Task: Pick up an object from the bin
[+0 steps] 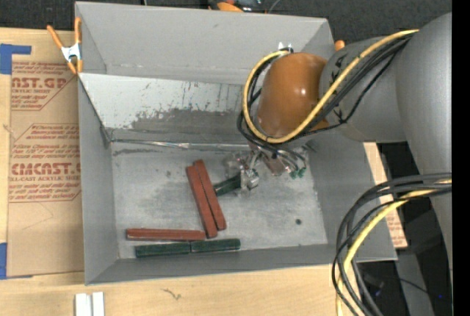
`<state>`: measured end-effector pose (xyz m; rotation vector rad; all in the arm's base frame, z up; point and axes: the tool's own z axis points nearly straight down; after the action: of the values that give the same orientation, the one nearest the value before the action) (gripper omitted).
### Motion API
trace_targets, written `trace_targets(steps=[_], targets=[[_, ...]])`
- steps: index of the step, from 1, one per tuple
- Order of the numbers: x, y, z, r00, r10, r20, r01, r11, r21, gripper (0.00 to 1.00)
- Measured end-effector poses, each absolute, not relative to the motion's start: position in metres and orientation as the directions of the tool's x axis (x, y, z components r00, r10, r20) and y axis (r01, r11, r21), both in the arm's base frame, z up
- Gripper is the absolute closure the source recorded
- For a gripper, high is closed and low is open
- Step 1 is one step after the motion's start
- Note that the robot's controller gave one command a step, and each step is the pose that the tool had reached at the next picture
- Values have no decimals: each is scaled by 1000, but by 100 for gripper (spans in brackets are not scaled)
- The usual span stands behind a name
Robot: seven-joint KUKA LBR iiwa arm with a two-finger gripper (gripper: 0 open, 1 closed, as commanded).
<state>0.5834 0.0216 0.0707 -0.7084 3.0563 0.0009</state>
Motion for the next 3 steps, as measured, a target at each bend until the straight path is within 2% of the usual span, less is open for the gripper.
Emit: trace_targets(steps=[1, 2, 3], targets=[[557, 14, 81, -927, -375, 0, -375, 927, 2, 100], [559, 1, 228, -925, -380, -11, -380, 925, -4, 100], [543, 43, 155, -999, -40, 3, -40, 999, 2, 100]])
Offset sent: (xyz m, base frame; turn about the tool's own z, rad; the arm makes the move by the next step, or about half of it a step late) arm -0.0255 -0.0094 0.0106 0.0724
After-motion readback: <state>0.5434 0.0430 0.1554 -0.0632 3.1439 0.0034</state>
